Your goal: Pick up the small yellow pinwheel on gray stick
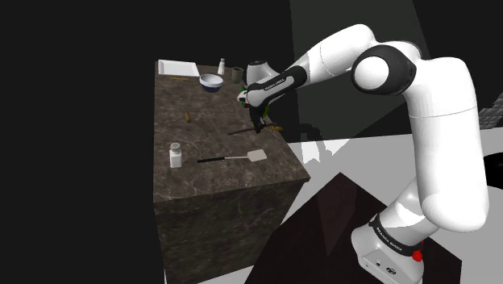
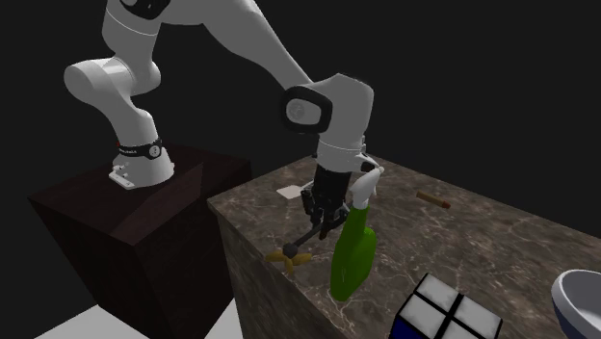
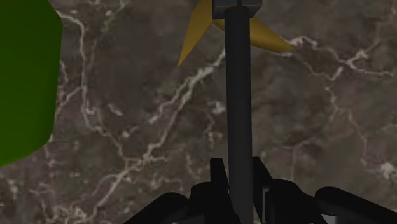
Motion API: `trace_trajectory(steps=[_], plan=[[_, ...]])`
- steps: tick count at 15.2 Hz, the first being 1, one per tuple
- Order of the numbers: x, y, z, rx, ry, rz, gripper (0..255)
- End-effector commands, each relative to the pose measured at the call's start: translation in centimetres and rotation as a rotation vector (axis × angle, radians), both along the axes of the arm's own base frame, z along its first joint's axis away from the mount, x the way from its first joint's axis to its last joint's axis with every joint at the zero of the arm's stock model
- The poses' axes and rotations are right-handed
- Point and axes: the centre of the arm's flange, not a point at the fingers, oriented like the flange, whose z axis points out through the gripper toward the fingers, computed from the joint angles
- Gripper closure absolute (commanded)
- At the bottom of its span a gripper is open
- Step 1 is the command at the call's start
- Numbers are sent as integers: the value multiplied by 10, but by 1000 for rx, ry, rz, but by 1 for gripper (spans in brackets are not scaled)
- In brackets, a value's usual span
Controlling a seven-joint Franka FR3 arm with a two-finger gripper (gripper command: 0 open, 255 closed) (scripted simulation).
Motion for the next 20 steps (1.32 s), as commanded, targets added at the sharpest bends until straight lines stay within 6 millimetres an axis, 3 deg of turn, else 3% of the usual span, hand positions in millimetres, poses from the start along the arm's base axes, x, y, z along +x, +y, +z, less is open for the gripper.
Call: trace_trajectory(steps=[1,4,20], plan=[[-2,3,-6,2,13,2,255],[-4,0,-6,2,13,2,255],[-4,0,74,2,13,2,255]])
